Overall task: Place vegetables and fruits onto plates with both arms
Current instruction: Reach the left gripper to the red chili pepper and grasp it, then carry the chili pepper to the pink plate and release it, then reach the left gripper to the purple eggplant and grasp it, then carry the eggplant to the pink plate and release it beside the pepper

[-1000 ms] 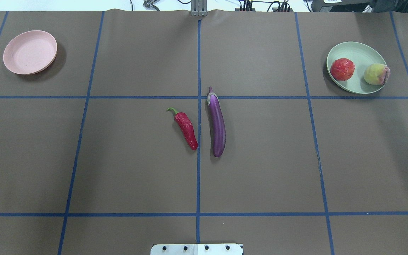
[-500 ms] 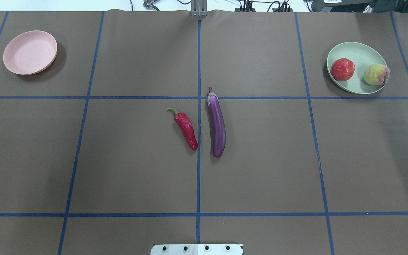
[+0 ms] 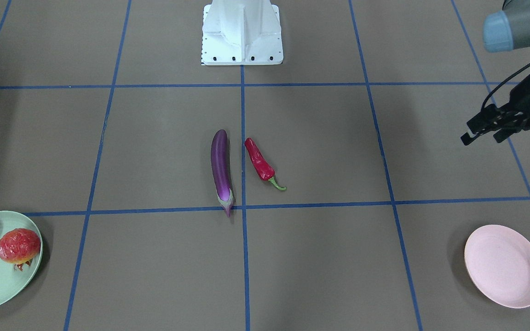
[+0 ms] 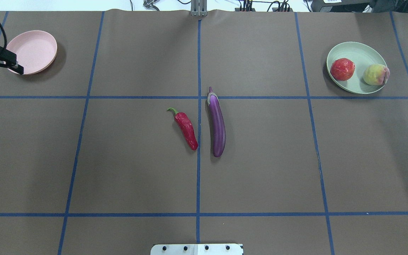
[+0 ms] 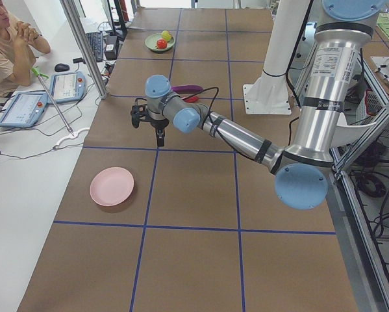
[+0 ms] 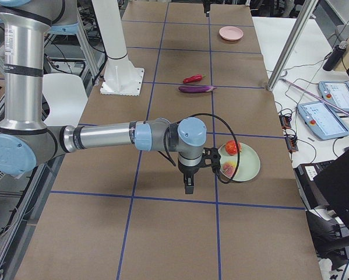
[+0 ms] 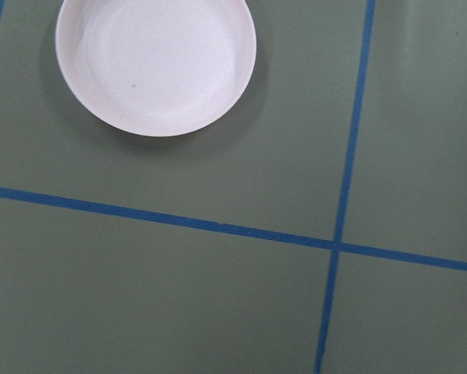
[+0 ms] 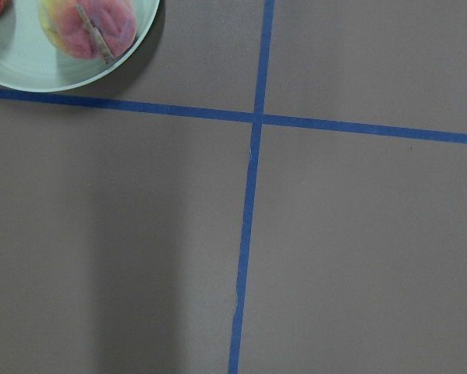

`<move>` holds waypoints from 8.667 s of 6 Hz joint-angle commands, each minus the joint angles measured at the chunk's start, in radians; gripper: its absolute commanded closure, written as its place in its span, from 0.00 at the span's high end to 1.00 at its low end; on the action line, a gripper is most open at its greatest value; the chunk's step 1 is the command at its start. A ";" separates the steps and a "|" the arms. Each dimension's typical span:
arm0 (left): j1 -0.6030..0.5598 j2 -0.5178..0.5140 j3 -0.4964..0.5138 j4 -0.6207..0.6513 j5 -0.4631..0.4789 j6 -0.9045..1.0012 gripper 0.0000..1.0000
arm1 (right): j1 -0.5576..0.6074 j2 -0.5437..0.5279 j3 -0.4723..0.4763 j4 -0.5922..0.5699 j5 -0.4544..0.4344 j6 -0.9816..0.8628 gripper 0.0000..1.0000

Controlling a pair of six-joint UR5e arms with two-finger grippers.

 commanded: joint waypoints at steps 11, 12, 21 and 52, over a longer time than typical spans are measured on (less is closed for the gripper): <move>0.536 -0.719 0.561 0.221 0.384 -0.597 0.00 | 0.000 -0.006 0.001 0.002 0.001 0.002 1.00; 0.499 -0.722 0.508 0.296 0.384 -0.478 0.00 | 0.000 -0.006 0.001 0.002 0.001 0.004 1.00; -0.057 -0.452 0.993 -0.228 0.344 0.760 0.40 | 0.000 -0.014 -0.006 0.002 -0.002 -0.002 1.00; -0.169 -0.437 1.034 -0.183 0.293 1.043 0.00 | 0.000 -0.017 -0.002 0.002 0.000 -0.004 1.00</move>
